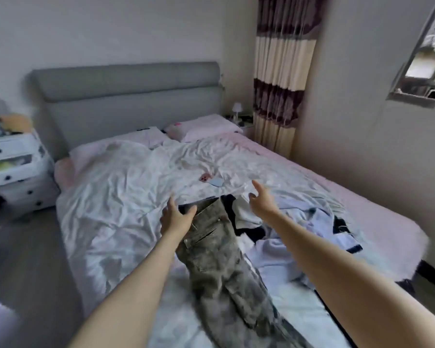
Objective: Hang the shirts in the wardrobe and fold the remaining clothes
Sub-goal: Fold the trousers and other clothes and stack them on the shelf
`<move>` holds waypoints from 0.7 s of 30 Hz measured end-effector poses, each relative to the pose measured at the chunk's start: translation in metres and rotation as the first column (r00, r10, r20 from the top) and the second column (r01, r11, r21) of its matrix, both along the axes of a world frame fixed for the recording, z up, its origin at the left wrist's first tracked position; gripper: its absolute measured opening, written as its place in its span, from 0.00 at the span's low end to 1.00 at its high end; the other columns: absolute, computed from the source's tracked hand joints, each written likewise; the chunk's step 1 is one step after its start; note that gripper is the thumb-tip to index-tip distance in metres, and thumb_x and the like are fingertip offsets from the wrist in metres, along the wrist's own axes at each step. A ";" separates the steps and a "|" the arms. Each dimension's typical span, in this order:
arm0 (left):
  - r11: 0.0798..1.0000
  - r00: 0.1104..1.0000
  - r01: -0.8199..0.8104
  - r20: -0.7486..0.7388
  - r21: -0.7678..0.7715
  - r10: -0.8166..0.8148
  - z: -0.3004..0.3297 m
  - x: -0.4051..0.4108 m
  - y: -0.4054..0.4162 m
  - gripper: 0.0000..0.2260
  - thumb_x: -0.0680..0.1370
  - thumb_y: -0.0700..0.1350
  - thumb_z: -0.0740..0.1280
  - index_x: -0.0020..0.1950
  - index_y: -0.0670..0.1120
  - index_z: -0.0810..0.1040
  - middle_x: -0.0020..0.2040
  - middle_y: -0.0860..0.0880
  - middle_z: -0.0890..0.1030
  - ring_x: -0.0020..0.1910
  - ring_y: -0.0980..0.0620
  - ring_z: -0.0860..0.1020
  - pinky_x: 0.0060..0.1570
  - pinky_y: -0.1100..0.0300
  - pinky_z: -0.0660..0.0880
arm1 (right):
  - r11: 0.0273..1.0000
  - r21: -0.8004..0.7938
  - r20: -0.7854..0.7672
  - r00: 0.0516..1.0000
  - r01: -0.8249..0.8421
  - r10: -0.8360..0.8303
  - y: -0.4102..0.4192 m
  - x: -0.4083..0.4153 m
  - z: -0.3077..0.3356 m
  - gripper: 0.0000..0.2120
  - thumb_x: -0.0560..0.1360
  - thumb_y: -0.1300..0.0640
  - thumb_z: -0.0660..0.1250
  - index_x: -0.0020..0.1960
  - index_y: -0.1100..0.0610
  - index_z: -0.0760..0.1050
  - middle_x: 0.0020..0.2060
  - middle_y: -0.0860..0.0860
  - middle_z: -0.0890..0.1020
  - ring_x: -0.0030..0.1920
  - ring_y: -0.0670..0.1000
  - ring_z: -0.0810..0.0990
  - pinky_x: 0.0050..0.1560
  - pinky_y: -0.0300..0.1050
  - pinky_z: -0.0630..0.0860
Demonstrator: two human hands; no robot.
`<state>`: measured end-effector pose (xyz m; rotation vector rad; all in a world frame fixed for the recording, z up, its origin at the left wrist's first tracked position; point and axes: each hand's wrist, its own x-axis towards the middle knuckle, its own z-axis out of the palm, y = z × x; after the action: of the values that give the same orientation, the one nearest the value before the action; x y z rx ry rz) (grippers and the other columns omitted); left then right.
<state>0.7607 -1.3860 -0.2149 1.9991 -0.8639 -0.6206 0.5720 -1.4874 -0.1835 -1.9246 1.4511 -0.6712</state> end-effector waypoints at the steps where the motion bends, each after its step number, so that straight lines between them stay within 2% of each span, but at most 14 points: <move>1: 0.999 1.000 0.018 0.010 0.045 -0.019 -0.017 0.002 -0.001 0.33 0.76 0.54 0.65 0.76 0.47 0.55 0.74 0.43 0.63 0.70 0.41 0.64 0.67 0.48 0.63 | 0.999 0.038 -0.035 0.999 -0.017 0.018 0.001 0.003 -0.019 0.23 0.79 0.63 0.54 0.73 0.59 0.59 0.71 0.58 0.65 0.57 0.57 0.74 0.50 0.45 0.69; 2: 0.995 0.999 0.033 0.008 0.094 -0.034 -0.036 0.001 -0.002 0.32 0.76 0.54 0.65 0.76 0.47 0.55 0.74 0.43 0.62 0.70 0.42 0.63 0.68 0.48 0.63 | 0.996 0.091 -0.056 0.998 -0.021 0.026 0.000 0.005 -0.041 0.22 0.79 0.64 0.54 0.73 0.60 0.60 0.70 0.59 0.66 0.56 0.57 0.75 0.48 0.43 0.69; 5: 0.983 0.996 0.086 -0.005 0.164 -0.087 -0.082 -0.011 0.005 0.30 0.78 0.52 0.63 0.76 0.46 0.56 0.74 0.44 0.61 0.71 0.45 0.62 0.69 0.50 0.62 | 0.968 0.253 -0.073 0.997 0.010 0.009 0.012 -0.008 -0.092 0.23 0.79 0.62 0.53 0.74 0.58 0.58 0.63 0.57 0.73 0.40 0.48 0.73 0.31 0.33 0.64; 6: 0.976 0.993 0.113 0.001 0.186 -0.115 -0.094 -0.017 0.007 0.29 0.78 0.52 0.63 0.76 0.47 0.56 0.75 0.45 0.60 0.72 0.45 0.61 0.69 0.49 0.61 | 0.956 0.293 -0.072 0.997 0.027 -0.006 0.017 -0.015 -0.104 0.23 0.79 0.61 0.52 0.74 0.57 0.58 0.62 0.56 0.73 0.39 0.48 0.73 0.31 0.32 0.65; 7: 0.964 0.988 0.149 0.006 0.222 -0.154 -0.111 -0.026 0.008 0.29 0.78 0.52 0.62 0.76 0.47 0.56 0.75 0.46 0.59 0.73 0.46 0.59 0.70 0.49 0.60 | 0.941 0.337 -0.077 0.997 0.039 -0.014 0.021 -0.024 -0.122 0.23 0.80 0.61 0.52 0.74 0.57 0.59 0.64 0.55 0.72 0.42 0.49 0.76 0.35 0.34 0.69; 8: 0.952 0.982 0.180 0.015 0.247 -0.190 -0.122 -0.033 0.010 0.28 0.79 0.52 0.61 0.76 0.48 0.56 0.75 0.47 0.59 0.73 0.47 0.58 0.70 0.49 0.60 | 0.932 0.359 -0.082 0.996 0.053 -0.025 0.026 -0.032 -0.132 0.22 0.80 0.61 0.52 0.74 0.58 0.59 0.67 0.56 0.70 0.50 0.52 0.77 0.43 0.38 0.71; 9: 0.935 0.971 0.223 0.017 0.275 -0.237 -0.135 -0.042 0.013 0.27 0.79 0.51 0.61 0.76 0.48 0.57 0.75 0.47 0.59 0.73 0.47 0.58 0.69 0.49 0.60 | 0.922 0.381 -0.110 0.994 0.066 -0.026 0.033 -0.042 -0.145 0.21 0.80 0.62 0.52 0.73 0.59 0.60 0.68 0.56 0.69 0.58 0.55 0.75 0.49 0.40 0.70; 11: 0.892 0.942 0.303 0.035 0.336 -0.333 -0.158 -0.060 0.018 0.26 0.79 0.51 0.60 0.75 0.49 0.58 0.75 0.48 0.59 0.72 0.47 0.60 0.68 0.49 0.62 | 0.897 0.430 -0.151 0.988 0.105 -0.043 0.048 -0.062 -0.172 0.20 0.80 0.62 0.53 0.72 0.61 0.62 0.68 0.57 0.69 0.64 0.56 0.71 0.56 0.41 0.68; 13: 0.832 0.896 0.383 0.056 0.402 -0.440 -0.183 -0.084 0.021 0.25 0.79 0.50 0.60 0.74 0.49 0.59 0.74 0.48 0.60 0.72 0.47 0.61 0.67 0.51 0.63 | 0.855 0.493 -0.189 0.979 0.163 -0.078 0.065 -0.088 -0.204 0.20 0.79 0.64 0.54 0.70 0.62 0.64 0.67 0.59 0.70 0.66 0.55 0.70 0.60 0.41 0.66; 16: 0.745 0.808 0.495 0.079 0.447 -0.584 -0.214 -0.119 0.029 0.23 0.79 0.48 0.60 0.73 0.47 0.62 0.73 0.48 0.62 0.72 0.48 0.61 0.69 0.55 0.59 | 0.802 0.549 -0.257 0.960 0.237 -0.108 0.092 -0.127 -0.246 0.18 0.79 0.63 0.55 0.68 0.62 0.67 0.64 0.58 0.74 0.64 0.55 0.72 0.56 0.40 0.67; 18: 0.667 0.718 0.573 0.100 0.476 -0.689 -0.238 -0.143 0.032 0.22 0.79 0.47 0.59 0.73 0.47 0.63 0.73 0.49 0.63 0.72 0.49 0.60 0.70 0.56 0.58 | 0.769 0.578 -0.284 0.951 0.274 -0.125 0.107 -0.155 -0.276 0.18 0.78 0.65 0.55 0.67 0.63 0.68 0.63 0.58 0.74 0.63 0.55 0.73 0.58 0.42 0.68; 21: 0.536 0.574 0.650 0.115 0.539 -0.811 -0.272 -0.177 0.035 0.20 0.80 0.46 0.57 0.73 0.49 0.62 0.74 0.51 0.61 0.73 0.50 0.56 0.71 0.53 0.56 | 0.732 0.598 -0.325 0.934 0.325 -0.149 0.129 -0.195 -0.318 0.19 0.76 0.67 0.54 0.66 0.63 0.68 0.63 0.59 0.74 0.63 0.56 0.73 0.60 0.46 0.70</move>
<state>0.5834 -1.3508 -0.4866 2.1097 -2.0407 -1.0205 0.3771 -1.3580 -0.5020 -1.3122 1.8139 0.0183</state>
